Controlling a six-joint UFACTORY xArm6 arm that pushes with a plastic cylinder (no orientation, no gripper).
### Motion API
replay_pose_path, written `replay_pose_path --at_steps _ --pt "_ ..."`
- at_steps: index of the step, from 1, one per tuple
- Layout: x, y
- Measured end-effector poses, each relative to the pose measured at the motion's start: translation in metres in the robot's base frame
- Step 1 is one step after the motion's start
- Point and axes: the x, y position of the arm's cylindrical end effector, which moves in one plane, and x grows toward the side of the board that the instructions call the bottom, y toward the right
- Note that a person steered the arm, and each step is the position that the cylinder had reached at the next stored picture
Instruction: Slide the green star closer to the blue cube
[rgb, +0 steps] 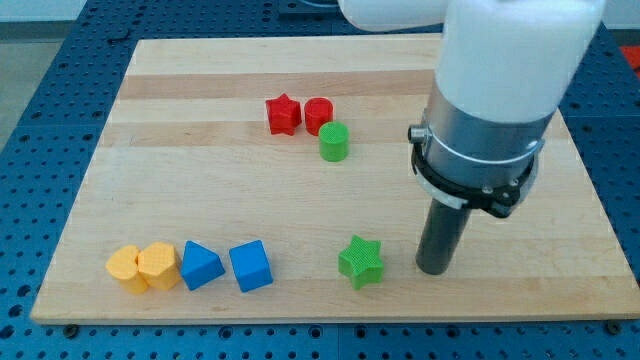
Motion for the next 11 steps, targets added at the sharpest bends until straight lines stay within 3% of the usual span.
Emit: replay_pose_path --at_steps 4,11 --pt "0.006 -0.076" --pt "0.006 -0.119"
